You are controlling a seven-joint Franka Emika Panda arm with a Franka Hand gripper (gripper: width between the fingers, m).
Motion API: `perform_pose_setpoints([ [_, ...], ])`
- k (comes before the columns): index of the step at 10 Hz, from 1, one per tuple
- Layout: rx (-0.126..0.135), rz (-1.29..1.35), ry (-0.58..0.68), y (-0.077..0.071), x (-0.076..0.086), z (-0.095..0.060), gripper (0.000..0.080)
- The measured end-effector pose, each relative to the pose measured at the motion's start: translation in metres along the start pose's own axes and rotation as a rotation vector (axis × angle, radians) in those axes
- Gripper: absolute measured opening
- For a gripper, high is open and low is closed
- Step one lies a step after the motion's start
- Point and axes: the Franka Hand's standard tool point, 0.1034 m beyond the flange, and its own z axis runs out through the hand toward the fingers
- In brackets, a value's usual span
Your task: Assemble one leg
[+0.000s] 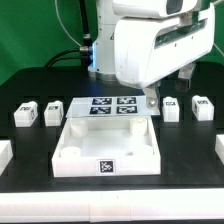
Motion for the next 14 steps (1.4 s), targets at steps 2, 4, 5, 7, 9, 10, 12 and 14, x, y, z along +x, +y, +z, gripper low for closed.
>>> perform_pose_setpoints([
  [2, 0.001, 0.000, -0.001, 0.000, 0.000, 0.001, 0.0650],
  [4, 0.001, 0.000, -0.001, 0.000, 0.000, 0.001, 0.0650],
  [5, 0.001, 0.000, -0.001, 0.000, 0.000, 0.001, 0.0650],
  [7, 0.001, 0.000, -0.001, 0.000, 0.000, 0.001, 0.0650],
  [9, 0.001, 0.000, -0.001, 0.000, 0.000, 0.001, 0.0650],
  [10, 0.001, 0.000, -0.001, 0.000, 0.000, 0.001, 0.0650],
  [12, 0.002, 0.000, -0.001, 0.000, 0.000, 0.001, 0.0650],
  [14, -0.010, -0.118, 0.000, -0.001, -0.025, 0.001, 0.0650],
])
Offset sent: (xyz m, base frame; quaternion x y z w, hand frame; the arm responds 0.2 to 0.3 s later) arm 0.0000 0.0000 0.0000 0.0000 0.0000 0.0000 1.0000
